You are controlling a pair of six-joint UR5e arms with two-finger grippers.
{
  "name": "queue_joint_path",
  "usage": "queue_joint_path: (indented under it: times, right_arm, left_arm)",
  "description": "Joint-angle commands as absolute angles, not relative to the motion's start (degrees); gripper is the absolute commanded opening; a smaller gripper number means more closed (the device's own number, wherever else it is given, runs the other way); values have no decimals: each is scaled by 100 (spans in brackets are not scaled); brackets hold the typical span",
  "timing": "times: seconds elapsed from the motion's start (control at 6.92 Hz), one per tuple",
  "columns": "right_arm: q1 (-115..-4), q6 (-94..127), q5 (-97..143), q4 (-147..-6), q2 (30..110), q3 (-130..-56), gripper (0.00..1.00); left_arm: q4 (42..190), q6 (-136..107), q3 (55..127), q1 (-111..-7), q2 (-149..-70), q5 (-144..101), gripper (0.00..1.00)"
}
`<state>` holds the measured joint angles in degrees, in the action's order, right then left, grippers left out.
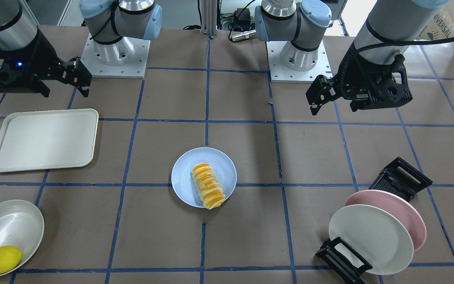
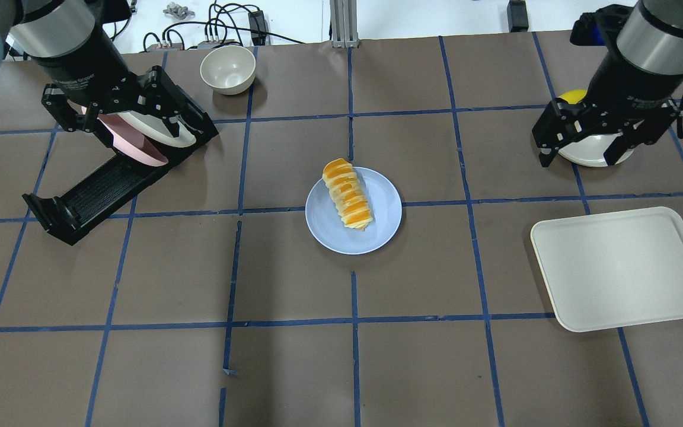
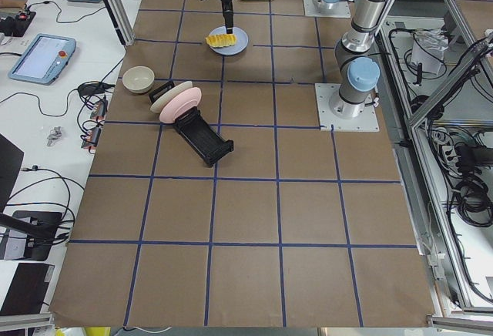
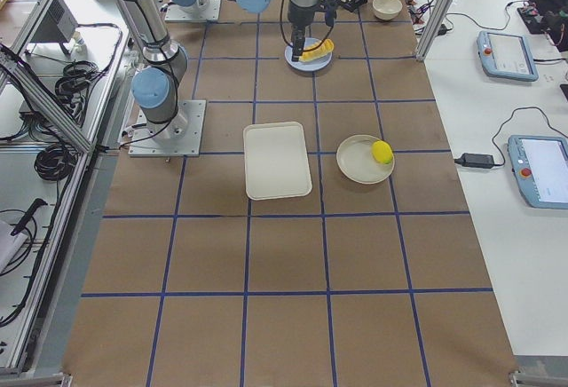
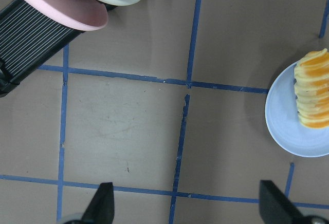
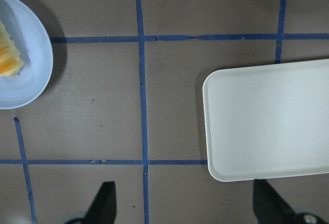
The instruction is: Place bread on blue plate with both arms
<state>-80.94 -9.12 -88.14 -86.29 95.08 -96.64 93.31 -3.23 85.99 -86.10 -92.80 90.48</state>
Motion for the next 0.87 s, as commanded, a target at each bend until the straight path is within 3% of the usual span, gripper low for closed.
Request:
queue_joint_path:
  times: [0.0,0.72]
  right_arm:
    - [-8461,-861,-8508,-9162,9975,-10220,97]
    - [-8578,-861,-8815,-9158,9879,-10266,97]
  left_arm:
    - [9343,-334,8578,-8631,-9325,9229,100]
    - [9334,-334,8569,-8640,-9334,9202,100]
